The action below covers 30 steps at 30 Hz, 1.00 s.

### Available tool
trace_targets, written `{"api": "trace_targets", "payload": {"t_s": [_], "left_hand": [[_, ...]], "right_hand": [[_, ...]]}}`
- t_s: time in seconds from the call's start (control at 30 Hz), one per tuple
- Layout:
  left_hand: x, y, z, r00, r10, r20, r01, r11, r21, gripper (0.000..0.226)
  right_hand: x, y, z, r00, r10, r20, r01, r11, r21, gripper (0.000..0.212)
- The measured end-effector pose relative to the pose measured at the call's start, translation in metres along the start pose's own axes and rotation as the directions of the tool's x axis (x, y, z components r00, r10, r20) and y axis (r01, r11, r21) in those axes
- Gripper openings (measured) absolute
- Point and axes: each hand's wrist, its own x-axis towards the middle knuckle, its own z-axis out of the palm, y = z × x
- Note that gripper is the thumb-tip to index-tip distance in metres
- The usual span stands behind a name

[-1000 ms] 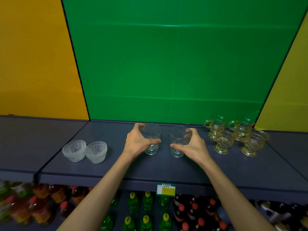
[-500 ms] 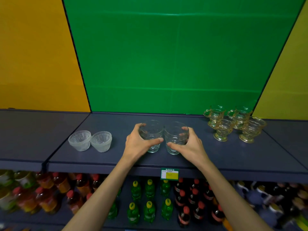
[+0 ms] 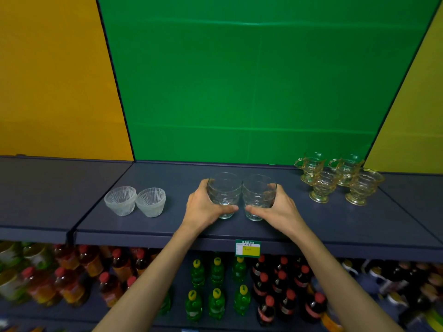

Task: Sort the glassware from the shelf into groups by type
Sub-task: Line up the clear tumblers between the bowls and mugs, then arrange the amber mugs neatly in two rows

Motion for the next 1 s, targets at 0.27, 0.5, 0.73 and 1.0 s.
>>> {"api": "trace_targets", "payload": {"t_s": [0.27, 0.5, 0.73, 1.0], "left_hand": [[-0.006, 0.024, -0.024, 0.963, 0.265, -0.058, -0.231, 0.913, 0.336, 0.088], [0.007, 0.055, -0.029, 0.877, 0.478, 0.05, -0.417, 0.704, 0.575, 0.067], [0.004, 0.097, 0.005, 0.821, 0.549, 0.157, -0.528, 0.622, 0.578, 0.063], [-0.016, 0.141, 0.071, 0.785, 0.569, 0.246, -0.594, 0.579, 0.559, 0.063]], "right_hand": [[-0.001, -0.014, -0.015, 0.994, -0.098, -0.04, 0.087, 0.972, -0.218, 0.11], [-0.004, -0.032, -0.044, 0.943, -0.323, -0.079, 0.238, 0.821, -0.519, 0.067], [-0.019, -0.016, -0.091, 0.943, -0.307, -0.126, 0.159, 0.751, -0.641, 0.055], [-0.036, 0.034, -0.151, 0.954, -0.224, -0.197, 0.045, 0.762, -0.646, 0.048]]}}
